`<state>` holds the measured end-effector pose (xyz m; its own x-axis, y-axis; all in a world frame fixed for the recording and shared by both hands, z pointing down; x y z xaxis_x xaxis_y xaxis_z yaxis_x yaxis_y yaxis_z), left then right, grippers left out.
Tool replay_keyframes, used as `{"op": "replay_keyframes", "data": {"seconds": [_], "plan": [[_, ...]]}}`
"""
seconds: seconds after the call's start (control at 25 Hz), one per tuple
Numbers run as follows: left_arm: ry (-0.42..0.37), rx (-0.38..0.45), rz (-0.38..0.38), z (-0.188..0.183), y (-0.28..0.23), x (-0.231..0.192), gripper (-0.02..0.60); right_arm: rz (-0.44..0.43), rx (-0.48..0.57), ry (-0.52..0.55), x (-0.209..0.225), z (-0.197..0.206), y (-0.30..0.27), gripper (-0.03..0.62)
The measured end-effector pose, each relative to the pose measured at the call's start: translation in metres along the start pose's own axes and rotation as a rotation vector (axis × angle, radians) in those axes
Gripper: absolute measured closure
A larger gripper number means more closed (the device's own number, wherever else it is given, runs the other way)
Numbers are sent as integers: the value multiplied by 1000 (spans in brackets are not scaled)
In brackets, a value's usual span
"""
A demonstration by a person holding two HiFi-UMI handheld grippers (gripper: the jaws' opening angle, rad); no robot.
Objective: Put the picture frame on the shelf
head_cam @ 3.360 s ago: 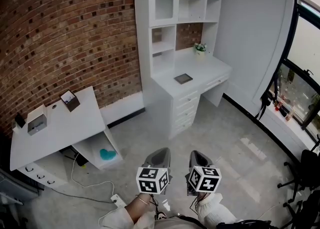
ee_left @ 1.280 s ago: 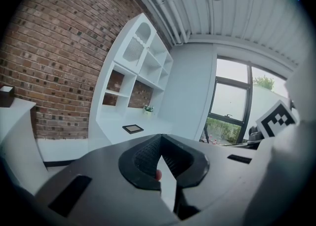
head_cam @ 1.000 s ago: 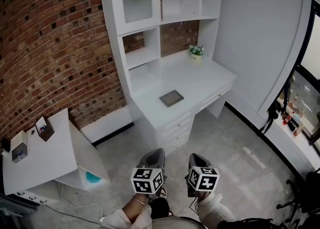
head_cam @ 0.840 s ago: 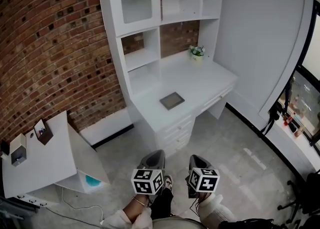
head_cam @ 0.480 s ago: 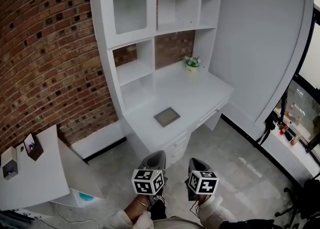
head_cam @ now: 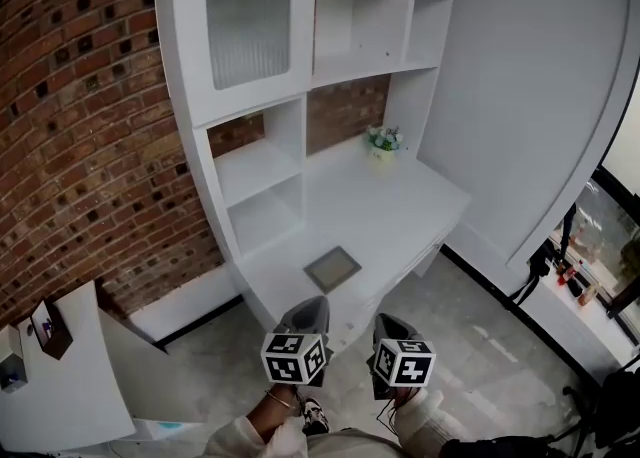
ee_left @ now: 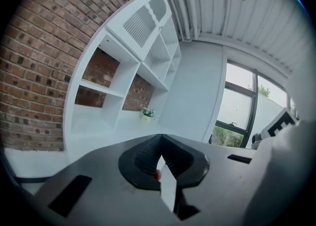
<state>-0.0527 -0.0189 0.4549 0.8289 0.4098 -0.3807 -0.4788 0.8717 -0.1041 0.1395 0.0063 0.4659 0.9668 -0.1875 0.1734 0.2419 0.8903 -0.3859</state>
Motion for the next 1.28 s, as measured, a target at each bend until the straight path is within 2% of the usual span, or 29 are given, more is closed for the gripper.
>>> {"op": "replay_keyframes", "data": {"seconds": [0.32,0.56,0.72,0.88,1.28], "plan": [[1,-31,-4,-12,-54,-44,575,-5,-13,4,-3,-22,-71,569],[-17,-61,-33,-11,-74,-66,575,9,-34,-41,7,-19,-102,569],[-17,-110,-57,-2,-84,-76,575,-6,-63,-61,14,-16,-124,569],[-11,-135,-93,4,-97,-84,575,-50,-82,-59,20,-22,-151,569],[30,-70,-277,-11,-150,-96,575,-253,-133,34,37,-69,-238,569]]}}
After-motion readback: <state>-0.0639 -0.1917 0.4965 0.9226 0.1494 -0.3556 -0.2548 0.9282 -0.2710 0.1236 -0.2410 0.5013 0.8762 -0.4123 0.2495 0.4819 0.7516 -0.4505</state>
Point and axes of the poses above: the fingertips, and each gripper's own axes: y backward along the fingers, x to its right, z out of its underside, the point moved 8 cm from there along y, backward along the fingers, and after that the axes turned 5 degrees about x, right-handed, at the moved point
